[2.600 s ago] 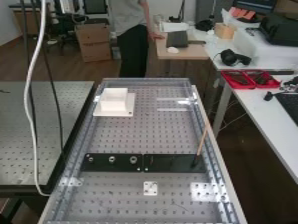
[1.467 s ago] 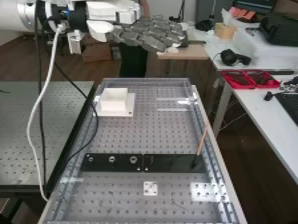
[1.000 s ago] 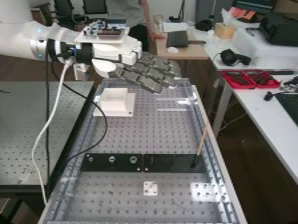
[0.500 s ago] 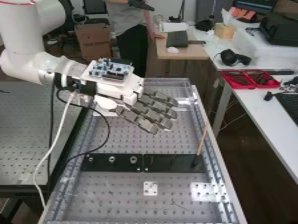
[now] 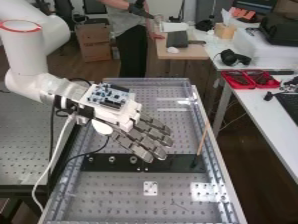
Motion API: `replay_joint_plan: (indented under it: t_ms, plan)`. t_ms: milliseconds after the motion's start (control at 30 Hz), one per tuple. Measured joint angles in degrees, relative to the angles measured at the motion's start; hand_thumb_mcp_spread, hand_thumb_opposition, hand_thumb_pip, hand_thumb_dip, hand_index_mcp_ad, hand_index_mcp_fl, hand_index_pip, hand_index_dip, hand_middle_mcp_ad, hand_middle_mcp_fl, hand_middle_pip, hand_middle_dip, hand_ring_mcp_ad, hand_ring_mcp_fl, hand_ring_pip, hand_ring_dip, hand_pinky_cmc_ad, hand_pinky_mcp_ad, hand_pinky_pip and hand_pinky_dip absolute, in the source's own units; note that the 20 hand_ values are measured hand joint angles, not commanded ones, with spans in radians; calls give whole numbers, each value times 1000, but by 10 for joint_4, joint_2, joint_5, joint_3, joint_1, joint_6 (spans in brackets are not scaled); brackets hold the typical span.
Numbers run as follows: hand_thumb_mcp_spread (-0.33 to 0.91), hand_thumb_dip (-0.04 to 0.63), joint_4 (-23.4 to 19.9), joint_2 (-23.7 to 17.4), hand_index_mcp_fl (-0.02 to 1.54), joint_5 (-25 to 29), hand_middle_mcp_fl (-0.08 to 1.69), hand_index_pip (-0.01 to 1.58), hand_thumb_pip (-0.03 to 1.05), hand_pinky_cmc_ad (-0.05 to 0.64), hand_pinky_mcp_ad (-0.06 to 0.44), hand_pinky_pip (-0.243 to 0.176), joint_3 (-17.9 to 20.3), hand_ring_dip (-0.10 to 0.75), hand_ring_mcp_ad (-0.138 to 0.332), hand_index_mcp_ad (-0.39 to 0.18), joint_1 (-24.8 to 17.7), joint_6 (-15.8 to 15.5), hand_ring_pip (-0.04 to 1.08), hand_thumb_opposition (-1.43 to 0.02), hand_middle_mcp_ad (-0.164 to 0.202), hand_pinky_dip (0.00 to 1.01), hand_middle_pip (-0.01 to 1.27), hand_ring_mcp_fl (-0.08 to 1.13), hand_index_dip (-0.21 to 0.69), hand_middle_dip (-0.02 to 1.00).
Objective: Grab the pcb board and place it in the clear container
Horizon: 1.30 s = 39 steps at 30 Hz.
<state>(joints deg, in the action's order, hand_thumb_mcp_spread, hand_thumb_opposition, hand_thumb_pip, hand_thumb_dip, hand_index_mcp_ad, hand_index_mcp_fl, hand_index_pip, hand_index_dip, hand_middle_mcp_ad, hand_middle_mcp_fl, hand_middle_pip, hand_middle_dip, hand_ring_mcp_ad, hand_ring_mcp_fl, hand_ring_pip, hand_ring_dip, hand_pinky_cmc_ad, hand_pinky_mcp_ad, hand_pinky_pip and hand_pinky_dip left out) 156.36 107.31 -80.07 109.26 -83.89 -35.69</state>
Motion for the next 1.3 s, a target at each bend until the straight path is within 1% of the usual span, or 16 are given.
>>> replay_joint_plan:
  t_ms: [67, 100, 200, 233, 433, 500, 567, 733, 800, 833, 900, 1000, 1033, 1100, 1133, 1300]
  plan:
    - [478, 86, -2, 7, 360, 0, 19, 103, 291, 300, 201, -120, -1, 12, 215, -54, 5, -1, 87, -723, 127, 204, 159, 37, 182, 108]
    - [478, 86, -2, 11, 361, -1, 19, 103, 295, 300, 201, -120, -2, 12, 215, -54, 7, -1, 87, -723, 131, 208, 159, 31, 185, 108]
    - [494, 101, -5, 19, 393, -6, 19, 122, 291, 298, 185, -124, -5, 12, 208, -72, 15, -1, 87, -723, 127, 190, 159, 24, 185, 108]
    - [496, 101, -6, 23, 428, -10, 21, 166, 291, 298, 180, -124, -7, 14, 208, -73, 19, -1, 87, -723, 126, 190, 157, 23, 185, 108]
    - [504, 115, -11, 38, 440, -33, 19, 374, 291, 297, 176, -124, -19, 12, 213, -87, 35, -2, 91, -745, 122, 188, 157, 19, 185, 108]
    - [518, 115, -13, 44, 456, -46, 19, 424, 291, 295, 182, -120, -26, 12, 194, -86, 43, -5, 91, -745, 106, 188, 157, 19, 185, 108]
    - [541, 127, -13, 49, 457, -56, 23, 468, 291, 298, 178, -120, -31, 12, 194, -87, 48, -9, 91, -752, 106, 188, 157, 19, 185, 108]
    - [536, 131, -15, 61, 459, -82, 23, 557, 291, 298, 176, -124, -47, 14, 195, -89, 58, -29, 91, -757, 110, 188, 157, 16, 188, 110]
    - [539, 145, -15, 65, 457, -90, 23, 609, 298, 295, 180, -119, -53, 14, 178, -105, 61, -38, 91, -775, 106, 188, 157, 16, 206, 112]
    - [534, 145, -16, 68, 442, -95, 23, 637, 298, 295, 178, -106, -56, 12, 176, -106, 62, -45, 91, -775, 106, 190, 155, 16, 209, 110]
    - [557, 145, -16, 73, 408, -103, 23, 724, 298, 298, 180, -108, -62, 12, 173, -106, 63, -54, 91, -771, 110, 190, 154, 16, 220, 110]
    - [572, 143, -19, 82, 374, -114, 23, 855, 304, 297, 182, -105, -69, 14, 147, -110, 64, -66, 91, -787, 94, 190, 159, 16, 229, 120]
    - [569, 161, -22, 84, 342, -117, 24, 894, 307, 295, 182, -105, -70, 14, 150, -120, 64, -68, 91, -791, 89, 190, 159, 16, 236, 126]
    - [564, 164, -29, 86, 325, -120, 24, 958, 307, 298, 178, -108, -70, 16, 152, -122, 64, -71, 91, -787, 93, 190, 159, 16, 236, 127]
    - [564, 173, -32, 87, 318, -120, 24, 1005, 309, 298, 182, -105, -70, 16, 136, -122, 64, -72, 91, -787, 89, 190, 159, 16, 241, 127]
    - [581, 173, -60, 93, 278, -125, 24, 1131, 312, 298, 182, -105, -67, 21, 126, -133, 62, -76, 86, -803, 89, 188, 159, 19, 253, 140]
